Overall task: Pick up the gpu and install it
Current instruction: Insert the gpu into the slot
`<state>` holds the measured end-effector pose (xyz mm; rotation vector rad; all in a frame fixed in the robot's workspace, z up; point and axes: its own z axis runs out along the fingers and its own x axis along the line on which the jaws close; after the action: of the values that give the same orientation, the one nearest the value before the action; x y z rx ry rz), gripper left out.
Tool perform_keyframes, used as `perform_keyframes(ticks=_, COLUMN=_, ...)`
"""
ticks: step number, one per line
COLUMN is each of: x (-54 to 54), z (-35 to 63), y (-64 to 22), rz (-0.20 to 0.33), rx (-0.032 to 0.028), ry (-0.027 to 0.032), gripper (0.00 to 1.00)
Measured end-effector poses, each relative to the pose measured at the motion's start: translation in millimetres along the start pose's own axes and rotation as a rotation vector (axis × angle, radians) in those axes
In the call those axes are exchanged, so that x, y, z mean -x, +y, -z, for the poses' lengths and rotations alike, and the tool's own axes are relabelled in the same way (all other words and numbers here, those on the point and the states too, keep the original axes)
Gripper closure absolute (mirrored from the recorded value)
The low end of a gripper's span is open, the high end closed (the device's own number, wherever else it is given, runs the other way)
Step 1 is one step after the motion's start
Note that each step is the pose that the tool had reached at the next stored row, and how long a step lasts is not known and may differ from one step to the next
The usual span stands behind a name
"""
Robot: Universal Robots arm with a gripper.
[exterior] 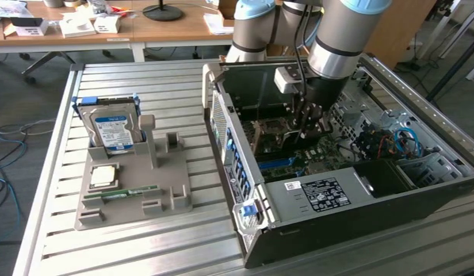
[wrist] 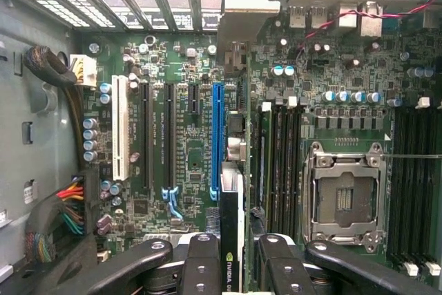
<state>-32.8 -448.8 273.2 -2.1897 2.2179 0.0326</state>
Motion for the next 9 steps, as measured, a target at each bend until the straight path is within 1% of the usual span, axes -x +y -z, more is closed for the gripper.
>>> perform_keyframes(ticks=2, x=-0.2, z=0.0, y=0.0, rz=0.0, rx=-0.0004, ry=-0.0004, gripper=0.74)
perform_keyframes(ticks=7, x=-6.8, z=0.2, y=0.0, rz=0.0, rx=-0.0004, ry=-0.0016, gripper=0.74)
perform_keyframes(ticks=9, x=-7.1, z=0.2, y=0.1, rz=0.0, rx=-0.0005, ry=-0.0016, gripper=0.74)
